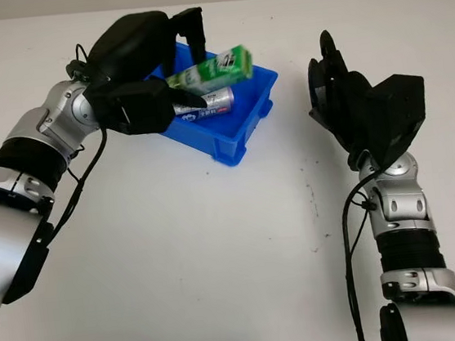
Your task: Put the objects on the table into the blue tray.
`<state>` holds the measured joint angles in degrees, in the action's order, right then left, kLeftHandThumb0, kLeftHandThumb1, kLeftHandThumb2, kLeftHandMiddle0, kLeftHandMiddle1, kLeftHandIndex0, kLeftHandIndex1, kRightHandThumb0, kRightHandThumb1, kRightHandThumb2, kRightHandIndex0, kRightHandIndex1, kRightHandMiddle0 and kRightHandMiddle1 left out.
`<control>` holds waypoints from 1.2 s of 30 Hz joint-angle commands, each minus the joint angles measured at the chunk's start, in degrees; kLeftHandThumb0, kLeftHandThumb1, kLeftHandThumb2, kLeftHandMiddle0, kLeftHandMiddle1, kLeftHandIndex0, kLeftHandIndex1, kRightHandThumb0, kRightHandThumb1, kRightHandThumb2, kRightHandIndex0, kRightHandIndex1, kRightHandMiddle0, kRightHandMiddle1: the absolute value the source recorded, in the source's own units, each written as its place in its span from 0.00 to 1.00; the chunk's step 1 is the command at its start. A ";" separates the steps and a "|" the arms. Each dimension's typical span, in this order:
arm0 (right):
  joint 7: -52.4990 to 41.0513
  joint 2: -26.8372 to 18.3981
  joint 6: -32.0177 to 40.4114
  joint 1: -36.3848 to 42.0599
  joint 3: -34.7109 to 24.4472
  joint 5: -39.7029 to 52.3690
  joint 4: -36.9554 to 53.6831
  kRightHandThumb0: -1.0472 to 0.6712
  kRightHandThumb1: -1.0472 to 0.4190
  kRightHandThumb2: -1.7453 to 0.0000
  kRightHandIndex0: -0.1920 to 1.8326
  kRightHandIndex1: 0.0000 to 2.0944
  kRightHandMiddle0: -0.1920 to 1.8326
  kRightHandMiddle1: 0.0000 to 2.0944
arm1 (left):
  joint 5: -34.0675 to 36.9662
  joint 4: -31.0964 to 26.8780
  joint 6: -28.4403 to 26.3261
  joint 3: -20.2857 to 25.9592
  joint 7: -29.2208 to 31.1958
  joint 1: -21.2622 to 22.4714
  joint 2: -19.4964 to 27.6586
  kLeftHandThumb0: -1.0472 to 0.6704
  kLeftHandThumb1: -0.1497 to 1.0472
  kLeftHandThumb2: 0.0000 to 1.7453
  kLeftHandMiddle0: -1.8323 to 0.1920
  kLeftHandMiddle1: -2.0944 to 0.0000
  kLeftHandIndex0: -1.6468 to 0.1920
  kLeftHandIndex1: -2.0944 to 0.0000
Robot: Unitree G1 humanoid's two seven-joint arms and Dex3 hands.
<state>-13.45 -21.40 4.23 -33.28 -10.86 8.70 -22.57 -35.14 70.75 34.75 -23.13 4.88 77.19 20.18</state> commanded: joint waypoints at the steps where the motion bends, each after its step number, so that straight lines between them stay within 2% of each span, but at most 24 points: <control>1: 0.00 -0.09 -0.58 0.80 -0.45 -0.04 0.71 0.19 0.00 0.57 0.00 0.00 0.00 0.00 | 1.40 -0.43 0.27 0.75 2.27 1.69 0.25 0.25 0.99 0.04 0.88 0.93 0.96 0.83; 4: 0.01 0.03 -1.02 0.61 -0.39 -0.11 0.24 0.19 0.00 0.57 0.00 0.00 0.00 0.00 | 3.84 -0.69 0.24 1.98 5.92 1.74 0.44 0.25 0.99 0.03 0.92 0.97 0.97 0.86; 12: 0.10 0.01 -1.38 0.33 -0.35 -0.23 -0.33 0.20 0.00 0.57 0.00 0.00 0.00 0.00 | 8.66 -1.70 -0.53 4.84 11.92 1.74 1.15 0.23 1.00 0.05 0.95 0.98 0.96 0.92; 17: 0.33 0.17 -1.43 0.41 -0.61 0.03 -0.05 0.20 0.00 0.57 0.00 0.00 0.00 0.00 | 13.63 -2.72 -2.92 8.84 13.12 0.47 1.53 0.18 1.00 0.14 0.95 0.97 0.95 0.95; 21: 0.27 0.23 -1.06 0.66 -0.76 0.39 0.74 0.20 0.00 0.57 0.00 0.00 0.00 0.00 | 22.19 -3.46 -6.14 16.40 12.20 -2.85 1.52 0.14 1.00 0.24 0.94 0.97 0.94 0.96; 24: 0.73 0.46 -0.74 0.92 -0.99 0.61 1.66 0.20 0.00 0.57 0.00 0.00 0.00 0.00 | 33.15 -3.95 -11.57 25.25 15.83 -5.91 0.60 0.17 1.00 0.27 0.97 0.98 0.97 0.97; 26: 1.01 0.58 -0.38 1.06 -1.06 0.76 2.25 0.20 0.00 0.57 0.00 0.00 0.00 0.00 | 38.01 -4.71 -13.72 28.93 17.78 -7.71 0.37 0.18 1.00 0.27 0.98 0.98 0.98 0.98; 29: 1.38 0.75 -0.17 1.31 -1.11 0.84 3.11 0.19 0.00 0.57 0.00 0.00 0.00 0.00 | 42.37 -6.00 -15.06 32.82 18.39 -11.24 0.79 0.16 1.00 0.26 0.99 0.98 0.99 0.98; 36: 1.98 1.93 -1.42 1.55 -1.91 1.86 3.79 0.18 0.00 0.56 0.00 0.00 0.00 0.00 | 47.98 -10.61 -15.06 37.96 18.34 -19.51 -0.01 0.21 1.00 0.33 1.00 1.00 1.00 1.00</control>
<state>-11.63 -19.91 3.71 -32.29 -12.23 10.11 -20.08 12.20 61.60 19.43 14.16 23.31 59.13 20.62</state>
